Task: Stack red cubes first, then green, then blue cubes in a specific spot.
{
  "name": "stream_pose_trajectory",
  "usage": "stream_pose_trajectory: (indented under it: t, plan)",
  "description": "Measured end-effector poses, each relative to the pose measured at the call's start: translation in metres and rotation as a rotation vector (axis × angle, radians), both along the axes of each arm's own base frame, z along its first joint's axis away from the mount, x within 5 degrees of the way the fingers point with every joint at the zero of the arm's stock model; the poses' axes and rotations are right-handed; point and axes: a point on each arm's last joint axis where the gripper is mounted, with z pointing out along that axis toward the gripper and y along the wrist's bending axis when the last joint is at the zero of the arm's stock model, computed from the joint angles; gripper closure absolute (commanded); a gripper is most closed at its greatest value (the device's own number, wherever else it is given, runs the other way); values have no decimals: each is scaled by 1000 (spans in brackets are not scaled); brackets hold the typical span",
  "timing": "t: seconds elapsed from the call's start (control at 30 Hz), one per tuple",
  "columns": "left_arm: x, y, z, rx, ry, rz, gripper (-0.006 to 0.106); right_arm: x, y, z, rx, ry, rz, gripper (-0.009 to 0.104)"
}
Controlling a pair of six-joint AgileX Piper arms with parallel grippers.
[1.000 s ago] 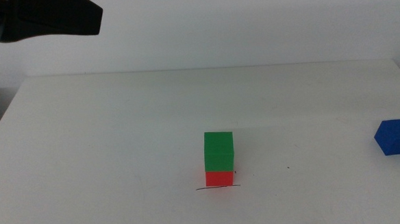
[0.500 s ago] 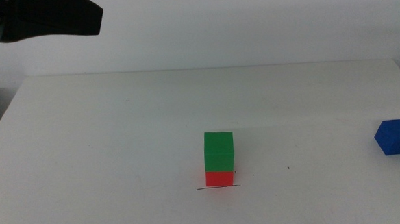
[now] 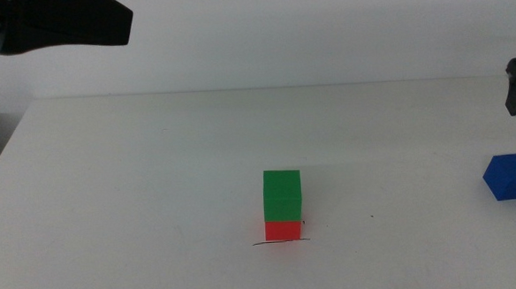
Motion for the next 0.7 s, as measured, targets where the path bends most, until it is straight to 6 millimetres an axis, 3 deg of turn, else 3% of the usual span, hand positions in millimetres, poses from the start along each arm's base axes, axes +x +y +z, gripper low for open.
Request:
stream_pose_trajectory:
  t: [0.23,0.5,0.7]
  plan:
    - [0,0,0,0,0,0,7,34,-12,-28,-38,48,0,14]
    - [0,0,0,0,0,0,7,43,-42,-62,75,116,-97,14]
    - [0,0,0,0,0,0,7,47,-42,-74,114,135,-90,14]
